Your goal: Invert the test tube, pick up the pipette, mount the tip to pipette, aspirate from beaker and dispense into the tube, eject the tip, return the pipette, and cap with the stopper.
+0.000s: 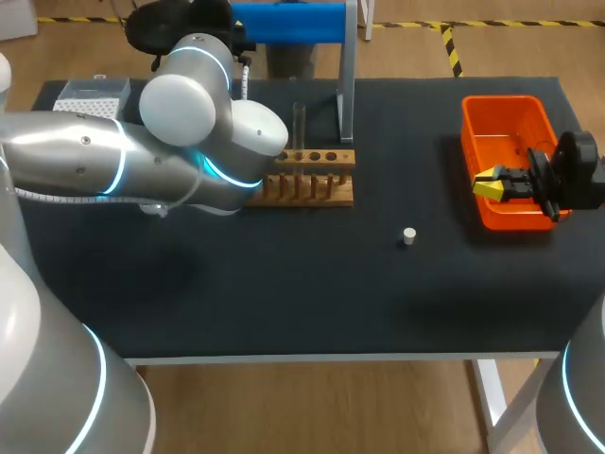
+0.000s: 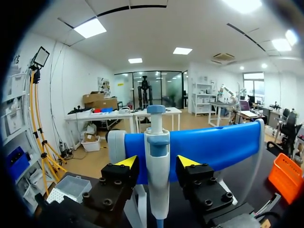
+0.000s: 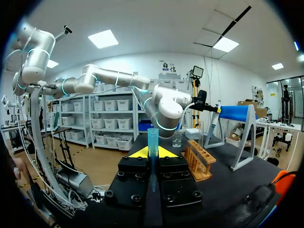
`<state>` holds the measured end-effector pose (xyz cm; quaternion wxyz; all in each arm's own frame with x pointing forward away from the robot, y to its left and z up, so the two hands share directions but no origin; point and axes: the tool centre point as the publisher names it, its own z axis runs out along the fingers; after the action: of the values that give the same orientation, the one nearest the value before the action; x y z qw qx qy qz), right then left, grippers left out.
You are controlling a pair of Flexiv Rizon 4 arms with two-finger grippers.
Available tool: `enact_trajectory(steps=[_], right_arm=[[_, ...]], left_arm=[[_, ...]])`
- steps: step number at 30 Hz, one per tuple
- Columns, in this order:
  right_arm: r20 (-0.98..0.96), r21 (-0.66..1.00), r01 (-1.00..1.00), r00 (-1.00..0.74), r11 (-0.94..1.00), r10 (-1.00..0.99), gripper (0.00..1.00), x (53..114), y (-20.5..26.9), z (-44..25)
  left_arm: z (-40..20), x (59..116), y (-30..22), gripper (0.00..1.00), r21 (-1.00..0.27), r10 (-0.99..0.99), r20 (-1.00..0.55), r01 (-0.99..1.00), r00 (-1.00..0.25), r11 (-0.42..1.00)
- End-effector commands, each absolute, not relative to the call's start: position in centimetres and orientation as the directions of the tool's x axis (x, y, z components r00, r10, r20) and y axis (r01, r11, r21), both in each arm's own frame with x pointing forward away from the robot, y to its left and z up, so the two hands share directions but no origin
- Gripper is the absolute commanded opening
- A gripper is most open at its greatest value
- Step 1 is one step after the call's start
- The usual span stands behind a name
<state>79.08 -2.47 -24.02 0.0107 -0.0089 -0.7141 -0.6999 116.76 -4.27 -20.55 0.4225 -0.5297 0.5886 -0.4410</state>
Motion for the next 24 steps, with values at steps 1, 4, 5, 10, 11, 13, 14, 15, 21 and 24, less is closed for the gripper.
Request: enact_trajectory(steps=[1,4,5,10,11,13,14,15,21,24], right_arm=[[0.027,0.999,0.027,-1.0,0.022,-0.002,0.0,79.04,-2.49,-24.04],[0.027,0.999,0.027,-1.0,0.022,-0.002,0.0,79.04,-2.49,-24.04],[0.027,0.999,0.027,-1.0,0.022,-0.002,0.0,79.04,-2.49,-24.04],[0.027,0.999,0.027,-1.0,0.022,-0.002,0.0,79.04,-2.49,-24.04],[0.027,0.999,0.027,-1.0,0.022,-0.002,0.0,79.04,-2.49,-24.04],[0.027,0.999,0.027,-1.0,0.022,-0.002,0.0,79.04,-2.49,-24.04],[0.027,0.999,0.027,-1.0,0.022,-0.002,0.0,79.04,-2.49,-24.04],[0.027,0.999,0.027,-1.0,0.022,-0.002,0.0,79.04,-2.49,-24.04],[0.027,0.999,0.027,-1.0,0.022,-0.002,0.0,79.04,-2.49,-24.04],[0.027,0.999,0.027,-1.0,0.022,-0.002,0.0,79.04,-2.49,-24.04]], left_arm=[[-20.66,117.13,-4.41,0.48,-0.967,-0.996,-0.03,-0.251,-0.081,0.049],[-20.68,117.21,-4.48,0.48,-0.967,-0.996,-0.028,-0.252,-0.082,0.048],[-20.68,117.23,-4.5,0.48,-0.967,-0.996,-0.028,-0.252,-0.082,0.048],[-20.72,117.36,-4.58,0.48,-0.966,-0.996,-0.026,-0.254,-0.081,0.045],[-20.74,117.4,-4.6,0.47,-0.966,-0.996,-0.026,-0.254,-0.082,0.046],[-20.76,117.43,-4.62,0.48,-0.966,-0.996,-0.024,-0.255,-0.082,0.045],[-20.78,117.44,-4.63,0.48,-0.966,-0.996,-0.024,-0.256,-0.082,0.045],[-20.79,117.45,-4.63,0.48,-0.966,-0.996,-0.024,-0.256,-0.081,0.044],[-20.88,117.46,-4.63,0.47,-0.965,-0.997,-0.02,-0.258,-0.079,0.04],[-20.96,117.46,-4.59,0.47,-0.965,-0.997,-0.017,-0.258,-0.076,0.036]])
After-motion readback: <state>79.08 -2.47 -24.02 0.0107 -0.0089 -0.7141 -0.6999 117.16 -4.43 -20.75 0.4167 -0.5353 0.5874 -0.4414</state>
